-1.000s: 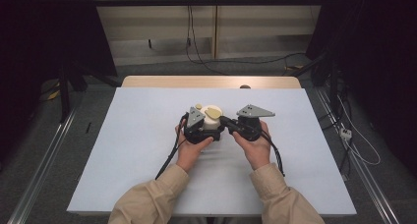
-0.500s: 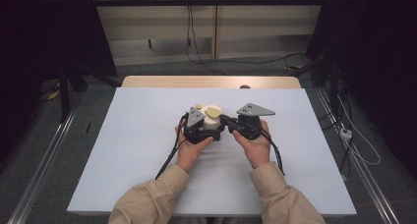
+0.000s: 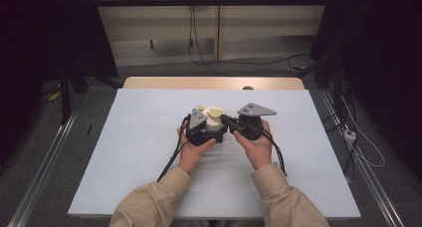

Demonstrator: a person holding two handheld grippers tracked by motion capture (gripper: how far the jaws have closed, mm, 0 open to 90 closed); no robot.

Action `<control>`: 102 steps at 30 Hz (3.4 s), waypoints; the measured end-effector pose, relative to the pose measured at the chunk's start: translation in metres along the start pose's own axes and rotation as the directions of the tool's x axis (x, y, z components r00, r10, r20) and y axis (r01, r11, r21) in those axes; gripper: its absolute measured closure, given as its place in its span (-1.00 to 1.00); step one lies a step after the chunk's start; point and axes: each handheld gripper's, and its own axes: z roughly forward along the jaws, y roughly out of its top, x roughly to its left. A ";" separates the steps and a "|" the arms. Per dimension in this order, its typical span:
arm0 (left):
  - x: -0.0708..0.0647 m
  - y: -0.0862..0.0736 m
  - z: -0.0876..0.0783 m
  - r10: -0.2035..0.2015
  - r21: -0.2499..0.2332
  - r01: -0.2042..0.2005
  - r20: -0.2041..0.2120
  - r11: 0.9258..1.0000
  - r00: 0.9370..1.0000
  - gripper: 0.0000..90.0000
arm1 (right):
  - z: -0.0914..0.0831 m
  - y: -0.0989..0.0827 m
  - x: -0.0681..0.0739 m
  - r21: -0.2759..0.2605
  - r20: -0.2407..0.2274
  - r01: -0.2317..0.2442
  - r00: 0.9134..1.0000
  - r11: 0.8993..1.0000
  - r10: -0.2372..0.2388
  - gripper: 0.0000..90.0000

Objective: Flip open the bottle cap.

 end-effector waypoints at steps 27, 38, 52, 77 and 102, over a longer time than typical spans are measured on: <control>0.000 0.000 0.000 0.001 0.000 -0.001 0.000 1.000 1.000 -0.87 | 0.004 0.005 0.000 -0.009 0.003 -0.001 1.000 1.000 0.001 1.00; 0.000 0.000 0.000 0.000 0.000 0.000 0.001 1.000 1.000 -0.87 | 0.006 0.006 0.000 -0.009 0.007 0.003 1.000 1.000 -0.003 1.00; -0.001 0.000 0.000 -0.002 0.000 0.002 0.000 1.000 1.000 -0.87 | 0.008 0.011 0.000 -0.025 0.002 0.006 1.000 1.000 -0.006 1.00; -0.001 0.000 0.000 0.004 0.004 -0.004 -0.003 1.000 1.000 -0.87 | 0.014 0.015 0.003 -0.030 0.008 0.014 1.000 0.999 -0.014 1.00; -0.001 0.000 0.000 -0.001 0.003 0.001 -0.007 1.000 1.000 -0.87 | 0.019 0.018 0.004 -0.036 0.010 0.031 0.999 0.999 -0.031 1.00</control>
